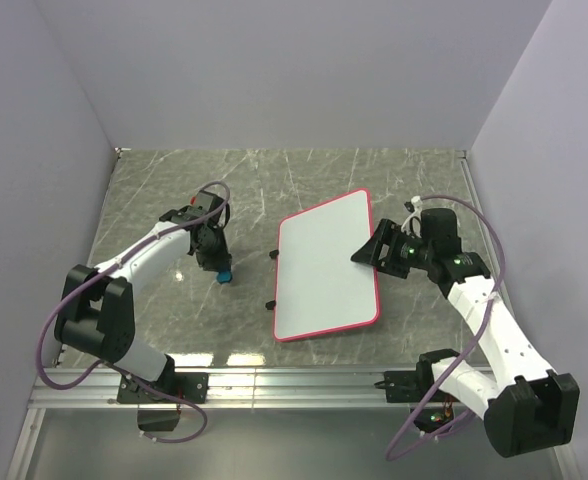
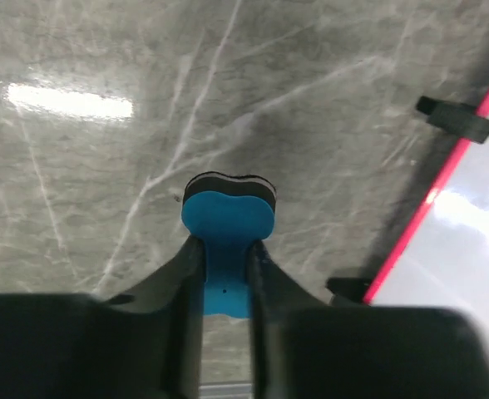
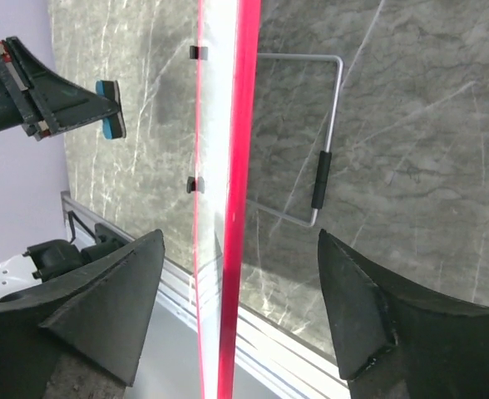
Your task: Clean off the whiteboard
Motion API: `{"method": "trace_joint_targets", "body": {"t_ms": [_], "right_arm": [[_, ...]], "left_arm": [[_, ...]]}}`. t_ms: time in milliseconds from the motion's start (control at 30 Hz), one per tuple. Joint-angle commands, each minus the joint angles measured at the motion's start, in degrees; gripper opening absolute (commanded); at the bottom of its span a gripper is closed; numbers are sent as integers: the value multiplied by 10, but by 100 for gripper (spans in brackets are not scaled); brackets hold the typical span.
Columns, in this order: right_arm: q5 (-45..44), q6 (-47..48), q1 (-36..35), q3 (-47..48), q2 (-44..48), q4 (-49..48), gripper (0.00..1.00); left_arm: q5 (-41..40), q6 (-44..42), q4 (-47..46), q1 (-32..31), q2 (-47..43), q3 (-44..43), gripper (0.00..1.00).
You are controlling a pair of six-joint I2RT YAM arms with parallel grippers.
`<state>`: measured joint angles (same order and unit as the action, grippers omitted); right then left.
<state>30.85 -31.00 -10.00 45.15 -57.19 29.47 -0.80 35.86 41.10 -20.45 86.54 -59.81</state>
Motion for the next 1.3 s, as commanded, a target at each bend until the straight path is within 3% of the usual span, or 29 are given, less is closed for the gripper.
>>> {"method": "trace_joint_targets", "body": {"t_ms": [0, 67, 133, 233, 433, 533, 800, 900, 967, 1000, 1133, 1200, 1267], "right_arm": [[-9, 19, -4, 41, 23, 17, 82], [-13, 24, -4, 52, 28, 30, 84], [-25, 32, -4, 61, 37, 48, 86], [-48, 44, -3, 84, 52, 78, 88], [-104, 61, -3, 147, 89, 142, 91], [-135, 74, -4, 187, 125, 191, 91], [-177, 70, -5, 241, 193, 264, 91], [-152, 48, -5, 239, 215, 291, 92], [-141, 37, -4, 229, 234, 297, 93], [-133, 35, -4, 225, 240, 298, 93], [-134, 40, -4, 222, 251, 313, 96], [-139, 43, -4, 226, 253, 320, 98], [-150, 39, -4, 227, 257, 329, 100]], "left_arm": [[-33, -10, -17, 0, -26, 8, 34], [-39, -11, -17, 0, -30, 9, 50], [-45, -13, -15, 0, -27, 8, 58], [-51, -17, -7, 0, -18, 6, 67], [-49, -12, 13, 0, -30, -15, 76], [-32, -5, 32, -1, -48, -61, 99], [3, 3, 100, -1, -67, -243, 99], [47, 20, 60, -1, -89, -272, 100], [75, 53, -1, 0, -143, -253, 99], [91, 57, -94, 0, -166, -207, 99], [132, 140, -251, 8, -268, -80, 99], [189, 177, -242, 13, -255, -86, 99], [196, 156, -128, 11, -195, -156, 100]]}}
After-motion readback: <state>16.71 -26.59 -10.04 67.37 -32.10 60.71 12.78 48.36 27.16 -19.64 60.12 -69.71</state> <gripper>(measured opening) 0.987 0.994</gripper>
